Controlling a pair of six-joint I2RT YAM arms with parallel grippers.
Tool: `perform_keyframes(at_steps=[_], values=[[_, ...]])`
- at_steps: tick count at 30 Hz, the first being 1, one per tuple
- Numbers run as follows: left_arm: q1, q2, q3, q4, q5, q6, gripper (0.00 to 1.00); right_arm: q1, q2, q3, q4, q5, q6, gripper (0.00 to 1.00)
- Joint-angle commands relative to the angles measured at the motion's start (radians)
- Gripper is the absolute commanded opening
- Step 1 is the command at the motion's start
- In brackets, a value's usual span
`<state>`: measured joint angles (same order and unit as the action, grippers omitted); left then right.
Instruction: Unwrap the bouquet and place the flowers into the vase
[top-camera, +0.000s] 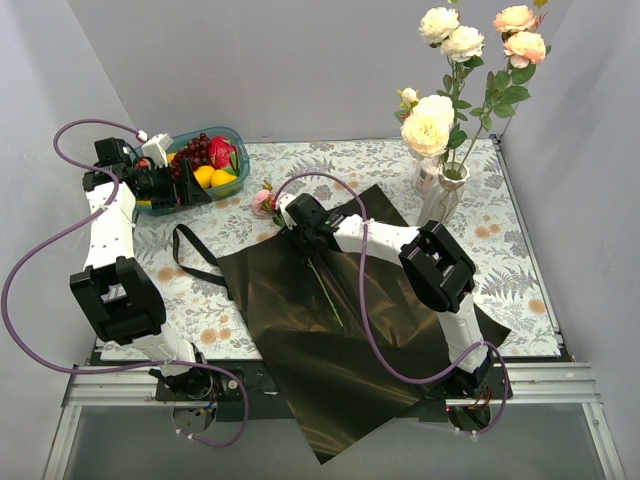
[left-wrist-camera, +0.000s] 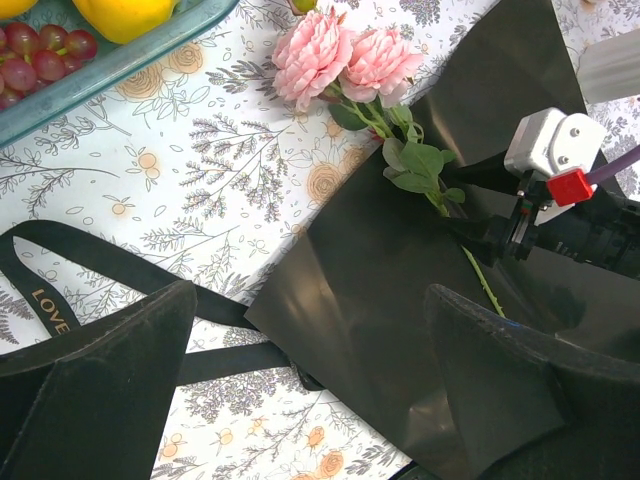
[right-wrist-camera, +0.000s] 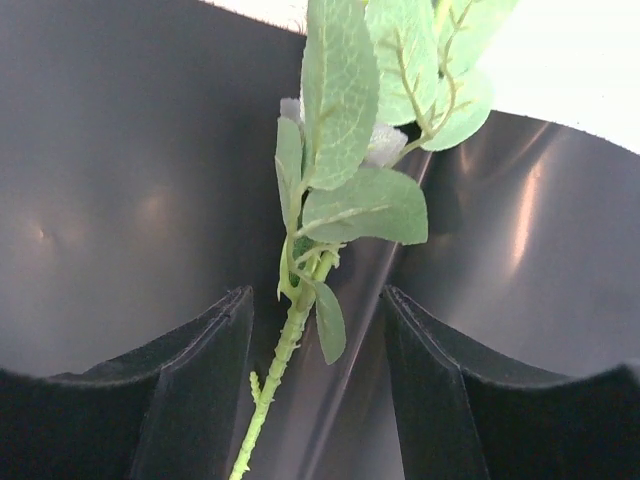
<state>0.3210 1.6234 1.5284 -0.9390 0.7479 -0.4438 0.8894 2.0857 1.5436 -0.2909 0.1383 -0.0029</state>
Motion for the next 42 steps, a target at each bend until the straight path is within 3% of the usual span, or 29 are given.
perform_keyframes(at_steps=[1, 6, 15, 18, 21, 29, 36, 42], values=[[0.004, -0.054, -0.002, -0.004, 0.004, 0.024, 0.98, -0.001, -0.029, -0.031, 0.021, -0.003, 0.007, 0.62], [0.004, -0.051, 0.003, -0.017, 0.013, 0.031, 0.98, -0.001, -0.022, -0.077, 0.053, 0.027, 0.006, 0.59], [0.006, -0.056, -0.004, -0.021, 0.002, 0.045, 0.98, -0.001, -0.007, -0.083, 0.075, 0.02, 0.006, 0.38], [0.004, -0.057, -0.002, -0.029, 0.001, 0.05, 0.98, -0.001, 0.008, -0.065, 0.058, 0.02, 0.006, 0.28], [0.004, -0.063, -0.007, -0.034, 0.001, 0.06, 0.98, -0.001, 0.034, -0.03, 0.045, 0.024, -0.019, 0.02], [0.006, -0.069, 0.021, -0.066, 0.021, 0.07, 0.98, -0.001, 0.033, 0.182, 0.007, 0.07, -0.005, 0.01], [0.085, -0.037, 0.13, -0.074, 0.122, 0.005, 0.98, 0.002, -0.033, 0.676, -0.111, 0.054, -0.095, 0.01], [0.148, 0.013, 0.128, -0.138, 0.168, 0.039, 0.98, 0.005, -0.255, 0.643, 0.056, -0.014, -0.238, 0.01]])
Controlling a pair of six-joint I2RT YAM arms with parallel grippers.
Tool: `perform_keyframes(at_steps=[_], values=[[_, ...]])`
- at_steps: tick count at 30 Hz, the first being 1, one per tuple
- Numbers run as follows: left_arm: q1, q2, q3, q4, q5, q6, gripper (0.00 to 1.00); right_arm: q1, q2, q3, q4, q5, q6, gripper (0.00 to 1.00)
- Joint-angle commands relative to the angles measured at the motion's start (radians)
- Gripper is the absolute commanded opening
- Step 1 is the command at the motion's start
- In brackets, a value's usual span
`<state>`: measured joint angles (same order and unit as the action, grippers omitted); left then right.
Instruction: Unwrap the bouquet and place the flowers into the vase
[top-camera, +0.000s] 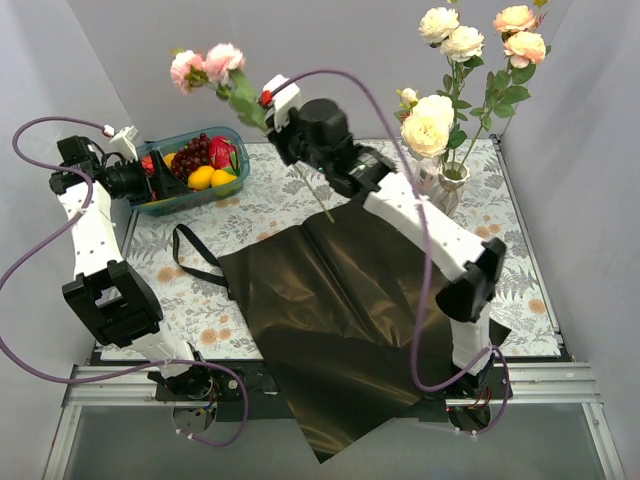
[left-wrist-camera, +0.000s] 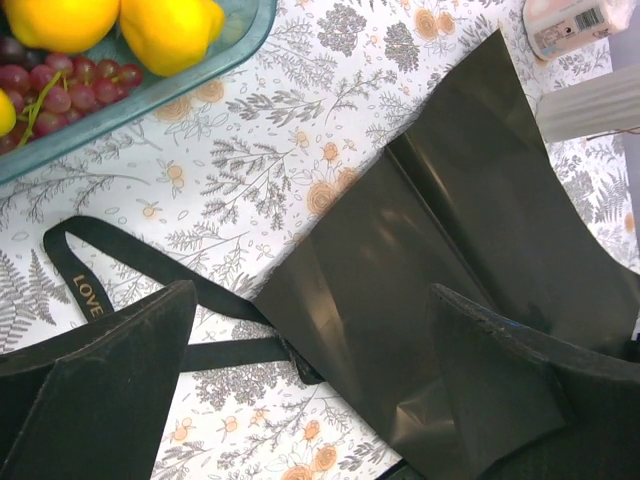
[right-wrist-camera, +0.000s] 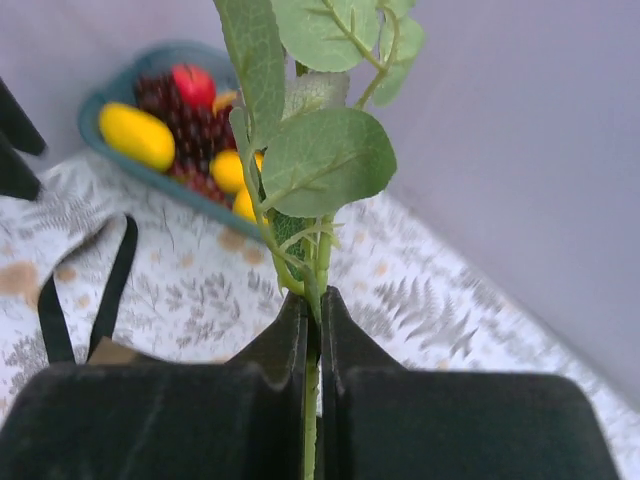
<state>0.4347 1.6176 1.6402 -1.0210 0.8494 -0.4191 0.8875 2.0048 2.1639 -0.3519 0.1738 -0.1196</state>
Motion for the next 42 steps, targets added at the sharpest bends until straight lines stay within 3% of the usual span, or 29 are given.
perform_keyframes(at_steps=[1, 9, 11, 12, 16, 23, 28, 33, 36, 39, 42], values=[[0.035, 0.018, 0.01, -0.057, 0.068, 0.022, 0.98, 0.01, -0.21, -0.033, 0.152, -0.068, -0.139, 0.01], [0.035, 0.004, 0.024, -0.093, 0.097, 0.049, 0.98, 0.01, -0.61, -0.375, 0.637, -0.108, -0.254, 0.01], [0.035, 0.011, 0.033, -0.103, 0.108, 0.06, 0.98, 0.01, -0.7, -0.42, 0.712, -0.074, -0.299, 0.01], [0.035, 0.013, 0.033, -0.109, 0.112, 0.06, 0.98, 0.01, -0.736, -0.493, 0.829, -0.06, -0.374, 0.01], [0.036, 0.022, 0.03, -0.119, 0.138, 0.066, 0.98, -0.008, -0.851, -0.66, 1.042, 0.123, -0.595, 0.01], [0.036, 0.031, 0.027, -0.14, 0.178, 0.098, 0.98, -0.162, -0.974, -0.831, 1.22, 0.276, -0.595, 0.01], [0.035, 0.042, 0.015, -0.148, 0.194, 0.121, 0.98, -0.277, -1.014, -0.852, 1.184, 0.287, -0.467, 0.01], [0.035, 0.045, 0.009, -0.146, 0.188, 0.135, 0.98, -0.282, -1.061, -0.78, 0.98, 0.164, -0.243, 0.01], [0.035, 0.048, 0.017, -0.148, 0.188, 0.14, 0.98, -0.282, -1.074, -0.773, 0.962, 0.095, -0.18, 0.01], [0.035, 0.045, 0.024, -0.149, 0.189, 0.141, 0.98, -0.282, -1.086, -0.764, 0.979, 0.127, -0.193, 0.01], [0.035, 0.044, 0.024, -0.172, 0.203, 0.172, 0.98, -0.282, -1.031, -0.611, 0.767, 0.182, -0.135, 0.01]])
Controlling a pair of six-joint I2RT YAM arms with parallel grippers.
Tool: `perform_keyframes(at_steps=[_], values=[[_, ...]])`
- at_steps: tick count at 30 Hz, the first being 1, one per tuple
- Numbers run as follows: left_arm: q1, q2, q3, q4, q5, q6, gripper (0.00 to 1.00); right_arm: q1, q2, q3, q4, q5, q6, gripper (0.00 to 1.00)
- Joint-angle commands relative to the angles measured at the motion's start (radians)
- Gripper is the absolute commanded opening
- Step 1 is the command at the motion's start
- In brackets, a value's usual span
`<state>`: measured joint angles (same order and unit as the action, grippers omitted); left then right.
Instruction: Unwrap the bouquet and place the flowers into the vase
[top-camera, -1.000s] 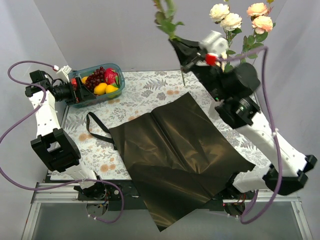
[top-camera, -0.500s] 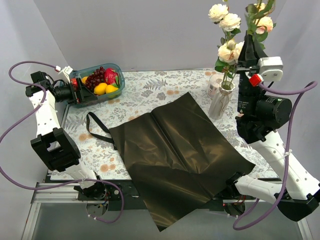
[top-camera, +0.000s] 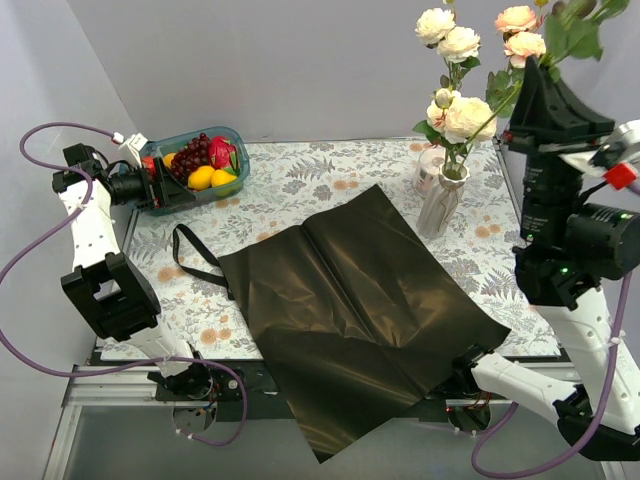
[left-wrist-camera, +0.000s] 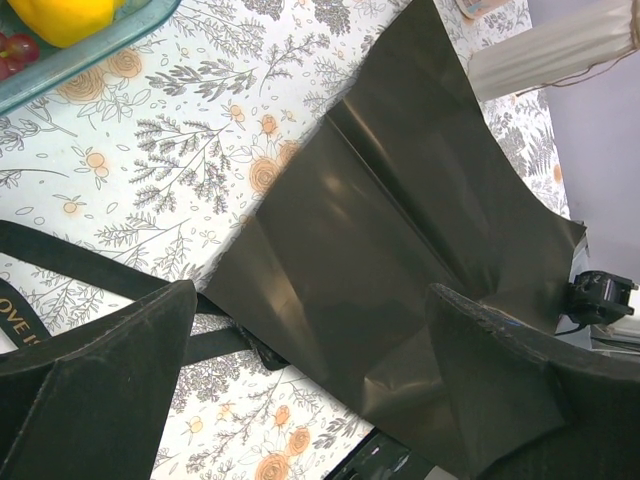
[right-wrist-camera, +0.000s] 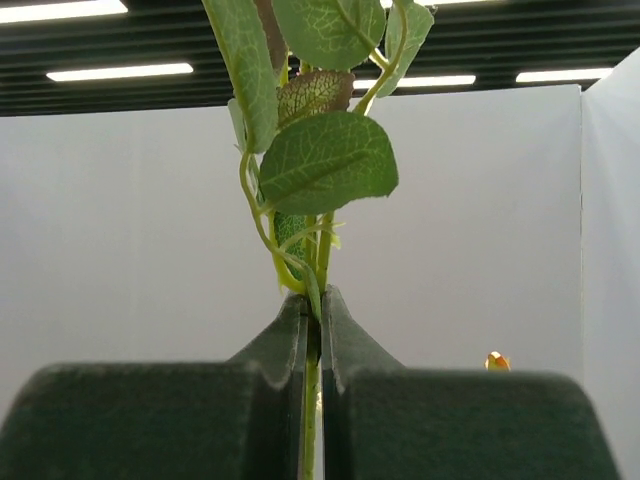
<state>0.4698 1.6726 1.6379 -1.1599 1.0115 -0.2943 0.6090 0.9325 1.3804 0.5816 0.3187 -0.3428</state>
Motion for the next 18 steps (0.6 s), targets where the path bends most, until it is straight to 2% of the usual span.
perform_keyframes(at_steps=[1, 4, 9, 12, 18], values=[[0.001, -0.008, 0.031, -0.044, 0.048, 0.059, 0.98, -0.003, 0.061, 0.272, -0.225, -0.01, 0.123, 0.01], [0.0, 0.002, 0.045, -0.069, 0.062, 0.078, 0.98, -0.003, 0.088, 0.331, -0.267, -0.166, 0.175, 0.01], [0.0, 0.006, 0.04, -0.072, 0.068, 0.081, 0.98, -0.003, 0.137, 0.394, -0.26, -0.276, 0.237, 0.01], [0.0, -0.005, 0.025, -0.064, 0.07, 0.081, 0.98, -0.003, 0.126, 0.352, -0.162, -0.236, 0.202, 0.01], [0.0, -0.008, 0.01, -0.05, 0.067, 0.073, 0.98, -0.005, 0.186, 0.372, -0.112, -0.072, 0.102, 0.01]])
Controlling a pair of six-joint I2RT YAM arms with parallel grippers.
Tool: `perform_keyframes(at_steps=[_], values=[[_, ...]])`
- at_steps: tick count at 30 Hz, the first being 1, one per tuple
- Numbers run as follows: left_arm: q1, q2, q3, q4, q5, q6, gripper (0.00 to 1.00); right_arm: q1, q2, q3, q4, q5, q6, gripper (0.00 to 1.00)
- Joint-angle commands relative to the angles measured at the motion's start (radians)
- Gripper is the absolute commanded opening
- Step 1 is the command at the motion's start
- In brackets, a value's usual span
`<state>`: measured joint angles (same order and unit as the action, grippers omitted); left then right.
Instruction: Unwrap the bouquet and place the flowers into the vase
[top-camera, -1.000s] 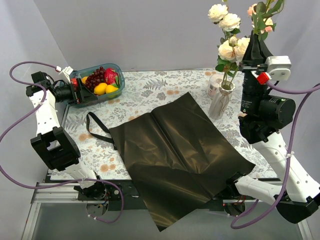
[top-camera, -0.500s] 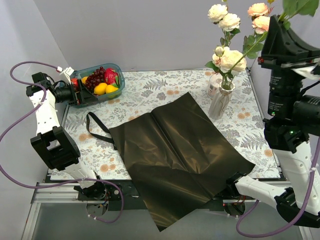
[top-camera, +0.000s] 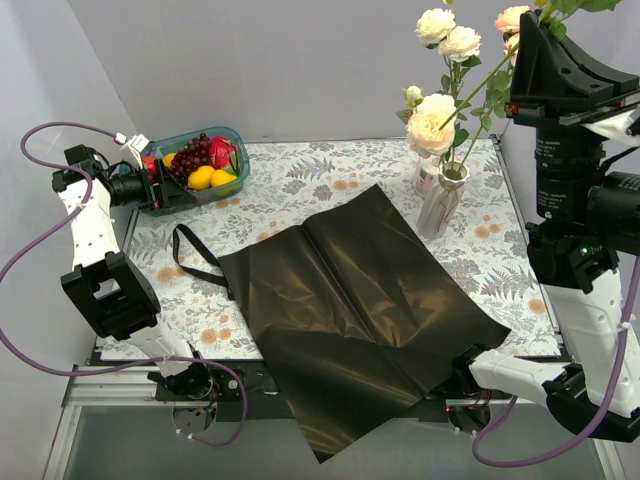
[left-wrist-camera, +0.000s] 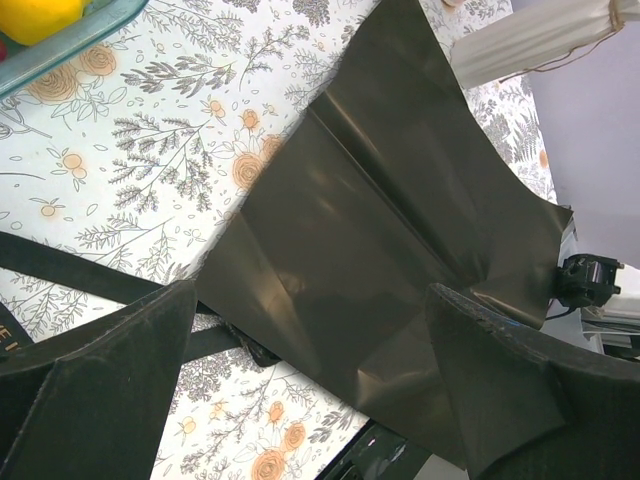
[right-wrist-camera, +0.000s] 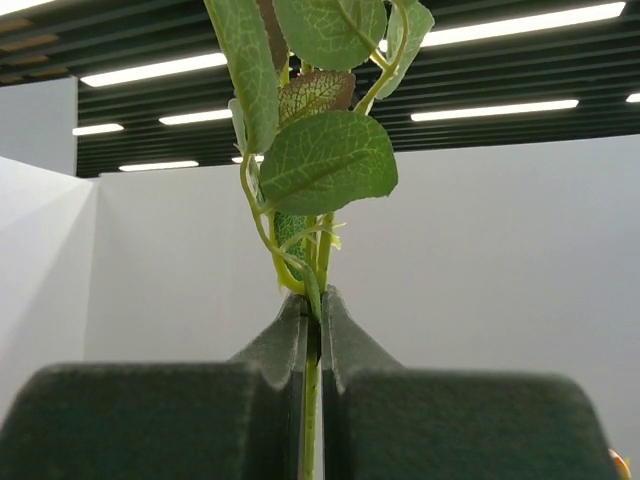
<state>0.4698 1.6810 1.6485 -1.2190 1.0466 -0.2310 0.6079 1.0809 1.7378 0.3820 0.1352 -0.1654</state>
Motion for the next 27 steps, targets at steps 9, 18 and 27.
perform_keyframes(at_steps=[9, 18, 27], values=[[-0.008, -0.024, -0.029, 0.006, 0.041, 0.024, 0.98, -0.003, 0.082, -0.099, 0.399, 0.399, -0.223, 0.01], [-0.019, -0.02, -0.03, 0.012, 0.03, 0.018, 0.98, -0.013, 0.103, -0.008, 0.393, 0.389, -0.232, 0.01], [-0.02, -0.027, -0.042, 0.016, 0.024, 0.016, 0.98, -0.016, 0.109, 0.129, 0.357, 0.334, -0.247, 0.01]])
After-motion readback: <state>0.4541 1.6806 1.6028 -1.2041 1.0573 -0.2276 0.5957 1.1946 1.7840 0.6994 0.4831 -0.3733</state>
